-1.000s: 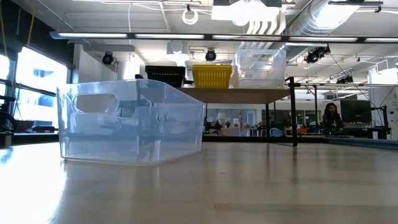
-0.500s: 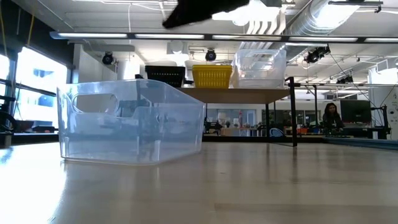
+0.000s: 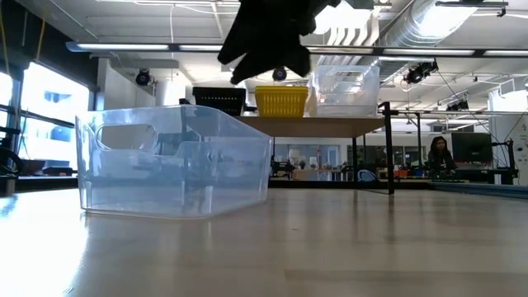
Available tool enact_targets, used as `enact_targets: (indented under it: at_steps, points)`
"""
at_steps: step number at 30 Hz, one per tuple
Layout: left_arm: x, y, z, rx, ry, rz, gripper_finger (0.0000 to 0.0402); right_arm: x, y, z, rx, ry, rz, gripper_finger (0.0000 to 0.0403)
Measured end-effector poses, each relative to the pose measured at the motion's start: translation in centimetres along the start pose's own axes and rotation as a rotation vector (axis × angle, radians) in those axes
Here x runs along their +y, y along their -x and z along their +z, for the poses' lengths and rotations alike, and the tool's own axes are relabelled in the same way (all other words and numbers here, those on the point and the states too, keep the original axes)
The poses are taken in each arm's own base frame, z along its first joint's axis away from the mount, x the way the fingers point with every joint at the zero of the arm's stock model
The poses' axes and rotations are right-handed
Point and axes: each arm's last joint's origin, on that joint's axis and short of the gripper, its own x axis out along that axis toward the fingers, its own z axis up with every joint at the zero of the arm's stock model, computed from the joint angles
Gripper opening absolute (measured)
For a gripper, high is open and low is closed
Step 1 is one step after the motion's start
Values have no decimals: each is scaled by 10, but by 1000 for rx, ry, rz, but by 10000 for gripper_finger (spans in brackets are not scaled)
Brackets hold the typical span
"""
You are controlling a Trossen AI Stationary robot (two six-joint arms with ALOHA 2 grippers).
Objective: Stack baskets on shelf by color
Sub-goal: Stack the transparent bin on top of the transparent bin on the shelf
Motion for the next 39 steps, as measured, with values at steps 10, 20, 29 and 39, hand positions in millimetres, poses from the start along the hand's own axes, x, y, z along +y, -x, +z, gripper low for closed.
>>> enact_targets:
  at_steps: [10,20,29,39]
  points:
    - [1,0,-1,6,-67,6,19,5,2,-3,36,-609,12,138]
    - [0,0,-1,10,-74,1,19,1,4,-18,91,-880,-153,138]
    - [0,0,-1,9,-102,0,19,-7,-5,-17,-6,-1005,-229,138]
    - [0,0,0,8,-129,-1,19,-11,-38,-28,16,-1094,-255,138]
